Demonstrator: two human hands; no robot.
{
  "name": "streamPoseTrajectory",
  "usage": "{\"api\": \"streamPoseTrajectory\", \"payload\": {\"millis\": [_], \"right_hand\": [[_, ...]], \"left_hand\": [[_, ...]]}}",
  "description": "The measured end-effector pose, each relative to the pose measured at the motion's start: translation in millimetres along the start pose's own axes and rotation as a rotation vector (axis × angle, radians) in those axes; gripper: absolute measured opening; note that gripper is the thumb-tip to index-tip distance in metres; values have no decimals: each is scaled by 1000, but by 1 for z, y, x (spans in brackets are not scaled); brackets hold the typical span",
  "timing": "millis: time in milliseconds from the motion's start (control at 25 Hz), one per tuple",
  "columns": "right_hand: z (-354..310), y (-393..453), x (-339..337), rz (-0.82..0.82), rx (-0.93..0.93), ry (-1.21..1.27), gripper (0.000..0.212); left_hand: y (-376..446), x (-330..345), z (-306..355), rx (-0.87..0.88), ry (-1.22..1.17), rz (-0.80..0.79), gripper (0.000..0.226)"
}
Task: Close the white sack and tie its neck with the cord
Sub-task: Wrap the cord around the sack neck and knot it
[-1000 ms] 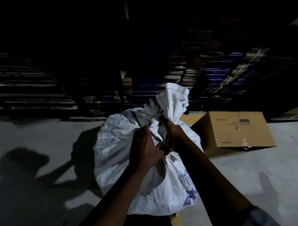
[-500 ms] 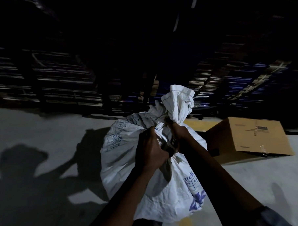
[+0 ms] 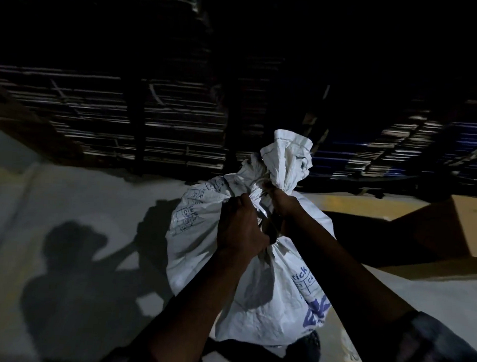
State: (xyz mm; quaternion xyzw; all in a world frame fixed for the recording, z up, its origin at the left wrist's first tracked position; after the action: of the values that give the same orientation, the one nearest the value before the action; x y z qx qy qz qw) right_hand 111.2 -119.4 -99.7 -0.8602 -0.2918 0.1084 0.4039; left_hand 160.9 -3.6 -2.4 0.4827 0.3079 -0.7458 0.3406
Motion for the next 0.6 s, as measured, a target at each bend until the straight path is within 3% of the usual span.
{"api": "streamPoseTrajectory", "payload": {"millis": [200, 320, 440, 600], "right_hand": [[36, 31, 132, -24, 68, -16, 92], [37, 23, 195, -19, 68, -24, 84], [49, 34, 257, -55, 84, -11, 63], [56, 53, 323, -28, 76, -29, 71]], "left_hand": [[41, -29, -126, -15, 63, -13, 82], [62, -40, -188, -4, 32, -19, 81], [84, -41, -253, -53, -58, -44, 80], [110, -41, -326, -89, -130, -37, 85]]}}
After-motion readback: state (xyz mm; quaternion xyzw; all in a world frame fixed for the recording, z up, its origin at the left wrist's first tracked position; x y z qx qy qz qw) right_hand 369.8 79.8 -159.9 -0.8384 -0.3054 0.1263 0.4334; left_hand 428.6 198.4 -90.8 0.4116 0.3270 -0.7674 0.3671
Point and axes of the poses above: each hand's wrist, its own y-axis towards the middle knuckle, its own x-axis out of the palm, z = x × y, the point moved 9 cm from there along y, towards the middle knuckle, and after that the axes turned 3 degrees about -x, right-handed, at the moved point
